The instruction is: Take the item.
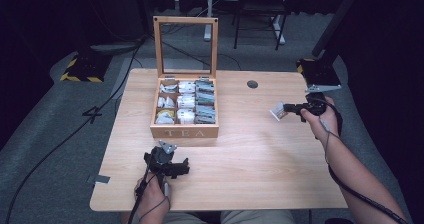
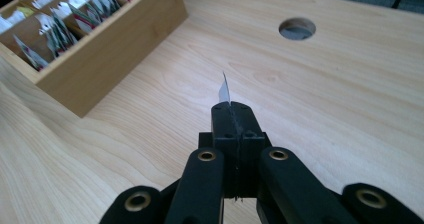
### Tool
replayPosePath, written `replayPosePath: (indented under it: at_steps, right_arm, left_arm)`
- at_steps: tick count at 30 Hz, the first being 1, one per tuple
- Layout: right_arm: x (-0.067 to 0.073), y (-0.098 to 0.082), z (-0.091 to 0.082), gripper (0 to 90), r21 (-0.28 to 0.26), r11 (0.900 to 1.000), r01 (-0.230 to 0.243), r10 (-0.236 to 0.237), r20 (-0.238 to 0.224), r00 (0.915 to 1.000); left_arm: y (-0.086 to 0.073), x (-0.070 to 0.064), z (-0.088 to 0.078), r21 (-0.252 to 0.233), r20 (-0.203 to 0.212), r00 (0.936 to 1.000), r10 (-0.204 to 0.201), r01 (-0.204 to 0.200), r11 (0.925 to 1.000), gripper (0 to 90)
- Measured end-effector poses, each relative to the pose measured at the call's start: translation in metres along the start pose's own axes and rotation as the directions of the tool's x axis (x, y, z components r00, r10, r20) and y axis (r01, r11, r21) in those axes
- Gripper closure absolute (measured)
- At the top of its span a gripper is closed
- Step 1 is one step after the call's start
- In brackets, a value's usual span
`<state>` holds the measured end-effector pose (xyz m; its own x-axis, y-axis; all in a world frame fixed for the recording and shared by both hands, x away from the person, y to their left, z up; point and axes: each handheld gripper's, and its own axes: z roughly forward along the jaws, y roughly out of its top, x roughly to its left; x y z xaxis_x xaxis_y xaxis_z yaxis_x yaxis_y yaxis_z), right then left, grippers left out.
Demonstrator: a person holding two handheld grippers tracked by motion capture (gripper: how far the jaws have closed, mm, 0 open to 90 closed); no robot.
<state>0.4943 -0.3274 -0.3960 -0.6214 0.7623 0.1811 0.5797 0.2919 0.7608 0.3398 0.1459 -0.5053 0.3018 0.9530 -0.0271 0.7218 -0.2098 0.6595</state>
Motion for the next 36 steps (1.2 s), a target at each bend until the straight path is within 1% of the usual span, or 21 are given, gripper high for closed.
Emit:
replayPosePath:
  at_steps: [7, 15, 20, 22, 23, 26, 27, 30, 33, 36]
  right_arm:
    - [-0.011, -0.018, 0.007, 90.0, 0.045, 0.998, -0.041, 0.041, 0.001, 0.9992]
    - [-0.020, -0.029, 0.012, 90.0, 0.080, 0.994, -0.081, 0.082, -0.007, 0.9966]
    - [-0.024, -0.035, 0.015, 90.0, 0.096, 0.990, -0.099, 0.100, 0.003, 0.9950]
    - [-0.026, -0.036, 0.016, 90.0, 0.100, 0.990, -0.101, 0.101, 0.010, 0.9949]
    - [-0.027, -0.037, 0.016, 89.1, 0.104, 0.989, -0.109, 0.108, 0.018, 0.9940]
    - [-0.029, -0.040, 0.017, 81.9, 0.107, 0.986, -0.127, 0.126, 0.021, 0.9918]
    - [-0.030, -0.040, 0.017, 77.9, 0.100, 0.986, -0.132, 0.130, 0.024, 0.9912]
    - [-0.033, -0.042, 0.017, 63.0, 0.074, 0.989, -0.131, 0.128, 0.045, 0.9908]
    - [-0.036, -0.043, 0.017, 52.4, 0.033, 0.991, -0.128, 0.125, 0.060, 0.9903]
    - [-0.038, -0.042, 0.014, 49.4, 0.010, 0.993, -0.115, 0.114, 0.078, 0.9904]
  left_arm:
    - [0.000, 0.000, 0.000, 0.000, 0.000, 1.0000, 0.000, 0.000, 1.0000, 0.0]
    - [0.000, 0.000, 0.000, 0.000, 0.000, 1.0000, 0.000, 0.000, 1.0000, 0.0]
    - [0.000, 0.000, 0.000, 0.000, 0.000, 1.0000, 0.001, -0.001, 1.0000, 0.0]
    - [0.000, 0.000, 0.000, 0.000, 0.000, 1.0000, 0.000, 0.000, 1.0000, 0.0]
    - [0.000, 0.000, 0.000, 0.000, -0.001, 1.0000, 0.000, 0.000, 1.0000, 0.0]
    - [0.000, 0.000, 0.000, 0.000, 0.000, 1.0000, 0.001, -0.001, 1.0000, 0.0]
    - [0.000, 0.000, 0.000, 0.000, 0.000, 1.0000, -0.001, 0.001, 1.0000, 0.0]
    - [0.000, 0.000, 0.000, 0.001, 0.000, 1.0000, 0.001, -0.001, 1.0000, 0.0]
    - [0.000, 0.000, 0.000, 0.000, 0.001, 1.0000, 0.001, -0.001, 1.0000, 0.0]
    - [0.000, 0.000, 0.000, 0.000, 0.000, 1.0000, 0.000, 0.000, 1.0000, 0.0]
